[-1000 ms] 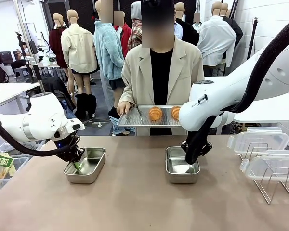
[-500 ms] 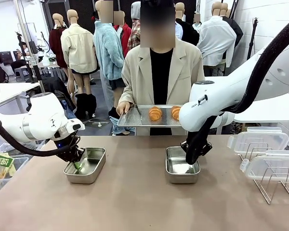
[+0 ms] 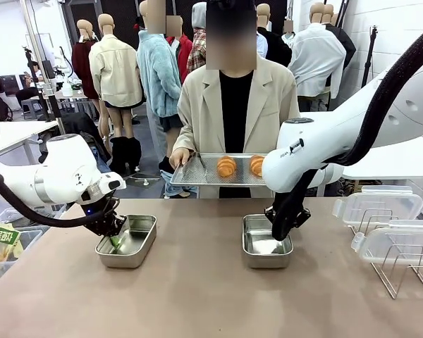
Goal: Place the bread in airtight containers.
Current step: Once an object is inside an Airtight Container , place the container in the center of the table.
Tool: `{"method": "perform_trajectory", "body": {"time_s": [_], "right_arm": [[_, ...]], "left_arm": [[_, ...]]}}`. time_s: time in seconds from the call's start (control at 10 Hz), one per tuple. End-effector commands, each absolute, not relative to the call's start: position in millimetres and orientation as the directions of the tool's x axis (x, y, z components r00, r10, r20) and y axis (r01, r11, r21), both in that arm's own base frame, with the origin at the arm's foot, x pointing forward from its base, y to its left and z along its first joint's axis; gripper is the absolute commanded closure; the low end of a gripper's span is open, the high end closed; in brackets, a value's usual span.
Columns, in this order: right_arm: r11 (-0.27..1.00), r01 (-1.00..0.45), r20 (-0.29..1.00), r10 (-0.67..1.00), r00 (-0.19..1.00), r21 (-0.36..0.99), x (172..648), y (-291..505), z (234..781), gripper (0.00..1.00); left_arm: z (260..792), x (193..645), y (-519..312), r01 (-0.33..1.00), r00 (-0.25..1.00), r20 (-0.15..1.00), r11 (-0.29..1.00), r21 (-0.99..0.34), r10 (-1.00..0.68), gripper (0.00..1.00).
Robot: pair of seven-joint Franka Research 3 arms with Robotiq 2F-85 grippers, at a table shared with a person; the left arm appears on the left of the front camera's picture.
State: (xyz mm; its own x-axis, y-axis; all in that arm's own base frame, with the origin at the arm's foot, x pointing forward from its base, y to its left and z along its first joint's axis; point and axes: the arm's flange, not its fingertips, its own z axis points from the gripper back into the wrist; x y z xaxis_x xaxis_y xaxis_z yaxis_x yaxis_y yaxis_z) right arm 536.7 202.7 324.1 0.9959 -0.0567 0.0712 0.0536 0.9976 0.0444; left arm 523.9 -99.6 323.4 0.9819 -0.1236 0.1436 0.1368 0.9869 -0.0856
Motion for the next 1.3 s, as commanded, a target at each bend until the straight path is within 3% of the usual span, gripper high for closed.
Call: {"method": "perform_trajectory", "body": {"time_s": [0.0,0.2,0.5,0.8,1.2], "right_arm": [[0.995,0.059,0.102,-0.067,0.993,0.086,523,195,362,1.0],[0.997,0.024,0.077,-0.03,0.997,0.08,524,198,394,1.0],[0.997,0.061,0.05,-0.064,0.997,0.057,537,204,425,1.0],[0.997,0.054,0.068,-0.057,0.996,0.049,531,200,427,1.0],[0.997,0.054,0.068,-0.057,0.996,0.049,531,200,427,1.0]], "left_arm": [[372,512,-131,0.12,0.978,0.175,0.993,-0.02,-0.114,1.0],[412,508,-140,0.1,0.963,0.25,0.995,0.016,-0.101,1.0],[449,507,-139,0.117,0.957,0.27,0.993,-0.017,-0.109,1.0],[449,509,-139,0.074,0.957,0.284,0.995,-0.069,-0.052,1.0],[450,505,-140,0.116,0.954,0.281,0.993,-0.025,-0.104,1.0]]}}
